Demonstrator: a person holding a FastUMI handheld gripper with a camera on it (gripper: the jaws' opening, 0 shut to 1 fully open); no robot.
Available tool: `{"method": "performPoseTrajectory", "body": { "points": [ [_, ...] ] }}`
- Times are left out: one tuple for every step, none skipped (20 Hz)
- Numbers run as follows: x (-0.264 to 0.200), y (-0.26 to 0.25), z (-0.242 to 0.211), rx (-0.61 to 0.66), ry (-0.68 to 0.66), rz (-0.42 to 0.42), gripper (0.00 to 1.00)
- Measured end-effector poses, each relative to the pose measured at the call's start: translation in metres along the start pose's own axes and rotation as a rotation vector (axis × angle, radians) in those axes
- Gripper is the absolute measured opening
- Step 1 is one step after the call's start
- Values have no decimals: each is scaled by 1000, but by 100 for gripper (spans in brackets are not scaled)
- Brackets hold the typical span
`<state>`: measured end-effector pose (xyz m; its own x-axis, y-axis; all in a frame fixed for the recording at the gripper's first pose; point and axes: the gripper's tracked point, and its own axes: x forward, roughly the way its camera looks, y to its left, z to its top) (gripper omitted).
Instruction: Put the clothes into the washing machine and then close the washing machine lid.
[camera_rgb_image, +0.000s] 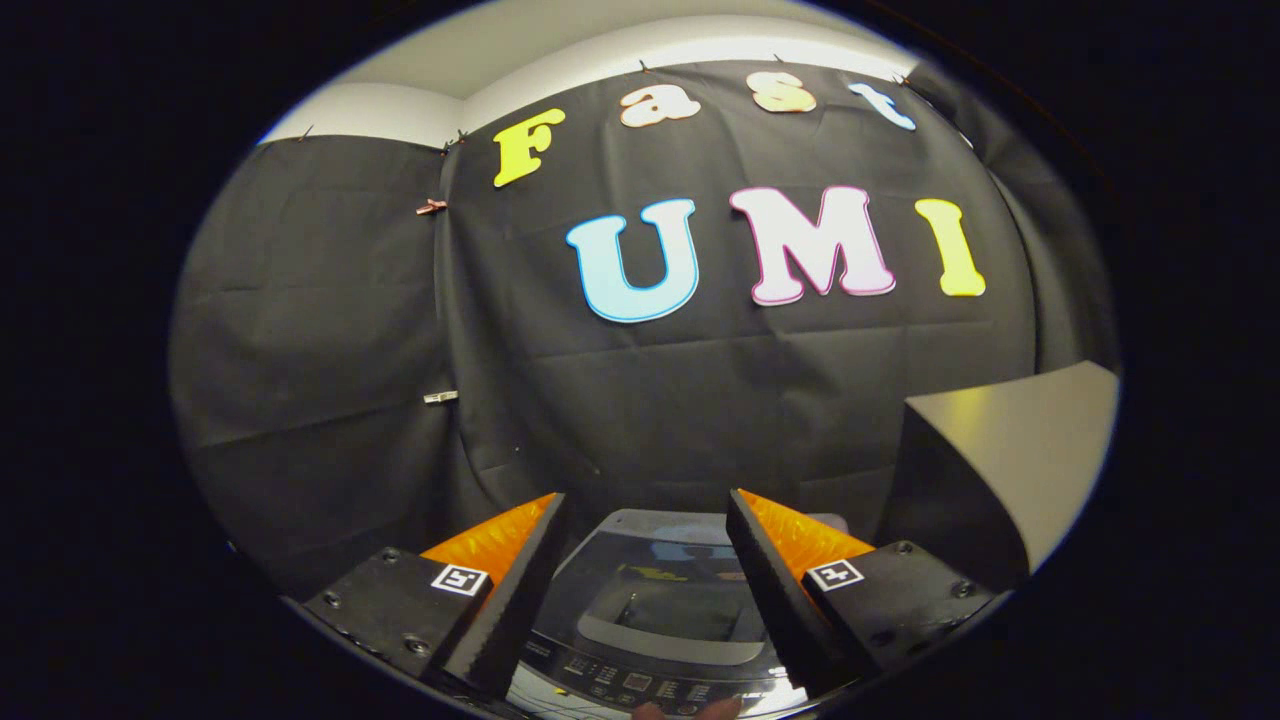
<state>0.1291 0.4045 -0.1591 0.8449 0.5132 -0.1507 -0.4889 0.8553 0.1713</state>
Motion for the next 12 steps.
{"method": "performPoseTrajectory", "body": {
  "points": [
    [-12,-1,13,-17,-35,-13,100],
    [-24,0,26,-34,-78,-23,100],
    [-37,1,37,-48,-111,-30,100],
    [-50,0,41,-55,-130,-38,99],
    [-63,1,45,-50,-145,-46,99],
    [-74,0,49,-49,-155,-50,99],
    [-85,0,53,-54,-163,-57,99],
    [-95,-2,55,-59,-168,-65,99],
    [-105,-5,58,-63,-175,-75,99],
    [-114,-6,60,-66,-178,-84,99],
    [-125,-8,61,-68,-185,-97,99],
    [-135,-11,61,-69,-191,-111,99]
  ]
}}
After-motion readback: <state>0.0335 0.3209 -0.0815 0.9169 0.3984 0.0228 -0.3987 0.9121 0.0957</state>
